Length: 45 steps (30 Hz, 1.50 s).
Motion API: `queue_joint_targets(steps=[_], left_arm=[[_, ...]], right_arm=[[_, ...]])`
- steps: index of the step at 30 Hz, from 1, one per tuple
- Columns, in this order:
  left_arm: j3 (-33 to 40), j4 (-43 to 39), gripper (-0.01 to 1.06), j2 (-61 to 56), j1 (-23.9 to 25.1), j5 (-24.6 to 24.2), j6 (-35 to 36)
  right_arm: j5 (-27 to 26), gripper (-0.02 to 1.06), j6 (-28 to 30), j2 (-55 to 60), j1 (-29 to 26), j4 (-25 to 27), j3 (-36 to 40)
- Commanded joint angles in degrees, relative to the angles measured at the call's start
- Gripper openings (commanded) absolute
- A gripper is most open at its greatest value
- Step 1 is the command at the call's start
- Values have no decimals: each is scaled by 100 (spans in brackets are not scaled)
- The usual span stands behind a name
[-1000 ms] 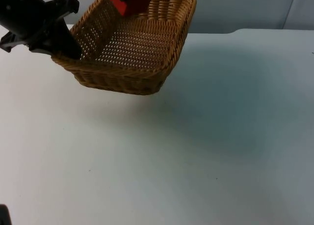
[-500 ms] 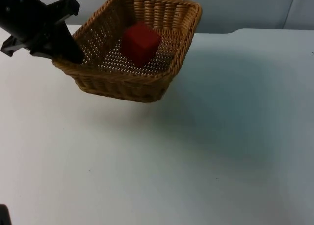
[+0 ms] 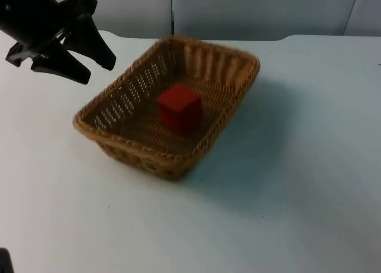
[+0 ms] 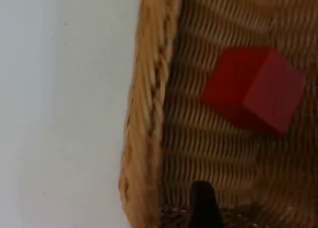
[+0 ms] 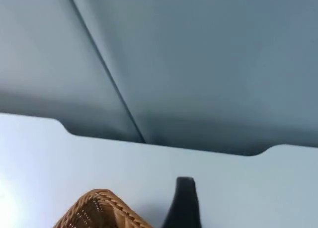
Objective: Pick up the basket with the left hand and place the cube into the basket with the right hand.
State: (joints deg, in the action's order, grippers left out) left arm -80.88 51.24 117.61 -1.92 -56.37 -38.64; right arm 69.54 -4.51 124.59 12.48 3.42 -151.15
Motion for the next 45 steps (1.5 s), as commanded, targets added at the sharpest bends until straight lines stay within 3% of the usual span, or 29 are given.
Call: queue_joint_targets(steps=[1,10,14,26,39,43,45], left_arm=[[-30,63,58,-59,4,-56,-13],[-30,30,58,-59,4,6,-13],[-30,-496,58,-29,4,142,-13],[-30,-826,58,-14,4,482,-62],[-40,-842,57,347,4,461,-140],[-40,-842,51,347,4,461,-140],[-51,-851,34,334,4,461,-187]], right_arm=[[43,67,-23,-164,-1,81,-58],[43,67,-8,-645,-1,-65,-58],[43,67,1,-769,-1,-41,-58],[43,67,12,-942,-1,-172,-58],[43,65,12,-941,-1,-162,-58],[43,65,12,-941,-1,-216,-58],[43,63,12,-968,-1,-235,-58]])
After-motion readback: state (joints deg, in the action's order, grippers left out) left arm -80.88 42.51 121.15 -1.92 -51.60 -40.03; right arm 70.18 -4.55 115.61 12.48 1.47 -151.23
